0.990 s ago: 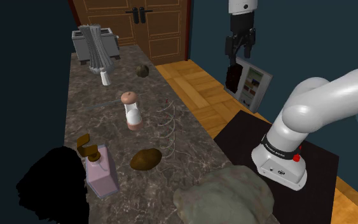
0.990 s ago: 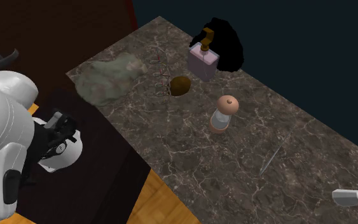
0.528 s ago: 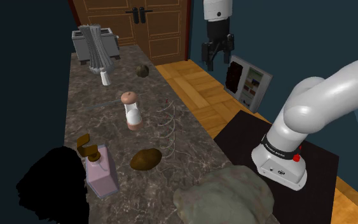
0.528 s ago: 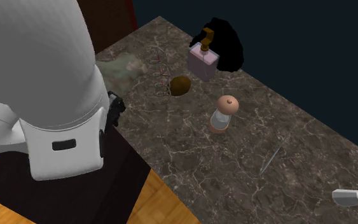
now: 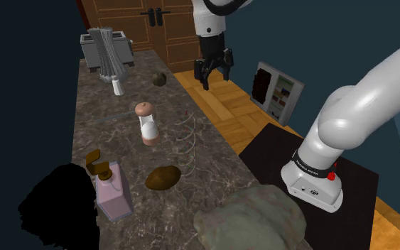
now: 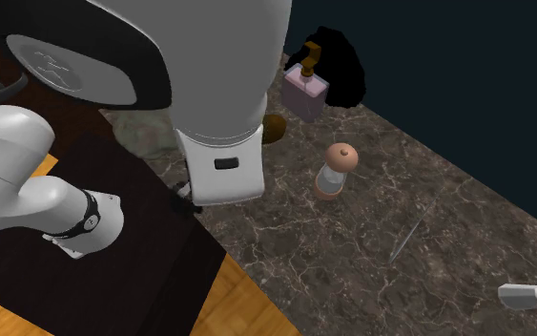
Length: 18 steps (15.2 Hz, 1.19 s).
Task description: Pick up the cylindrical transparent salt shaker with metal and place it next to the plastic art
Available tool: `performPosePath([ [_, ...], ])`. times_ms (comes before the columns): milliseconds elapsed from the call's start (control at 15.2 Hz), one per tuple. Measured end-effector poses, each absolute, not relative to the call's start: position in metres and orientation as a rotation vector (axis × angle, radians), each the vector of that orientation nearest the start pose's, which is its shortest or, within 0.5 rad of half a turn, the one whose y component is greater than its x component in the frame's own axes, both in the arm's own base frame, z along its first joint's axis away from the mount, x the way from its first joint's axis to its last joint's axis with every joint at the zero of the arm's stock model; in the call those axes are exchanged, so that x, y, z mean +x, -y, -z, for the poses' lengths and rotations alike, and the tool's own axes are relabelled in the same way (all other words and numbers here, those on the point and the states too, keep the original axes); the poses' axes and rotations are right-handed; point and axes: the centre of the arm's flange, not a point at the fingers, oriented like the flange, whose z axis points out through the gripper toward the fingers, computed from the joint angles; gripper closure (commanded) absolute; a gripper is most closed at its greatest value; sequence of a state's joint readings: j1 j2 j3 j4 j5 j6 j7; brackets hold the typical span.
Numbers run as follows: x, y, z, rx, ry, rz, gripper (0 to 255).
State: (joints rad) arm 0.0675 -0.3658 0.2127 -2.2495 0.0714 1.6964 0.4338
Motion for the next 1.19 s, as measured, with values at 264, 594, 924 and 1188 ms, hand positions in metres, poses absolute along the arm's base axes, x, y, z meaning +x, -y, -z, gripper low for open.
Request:
performPosePath([
  [264, 0.435, -0.172, -0.484, -3.197, -0.32, -0.266, 0],
  [594, 0.473, -0.222, -0.471, -3.21, -0.338, -0.238, 0],
  [924, 0.515, -0.275, -0.452, -3.222, -0.357, -0.207, 0],
  [1188, 0.544, -0.317, -0.442, -3.232, -0.372, -0.183, 0],
])
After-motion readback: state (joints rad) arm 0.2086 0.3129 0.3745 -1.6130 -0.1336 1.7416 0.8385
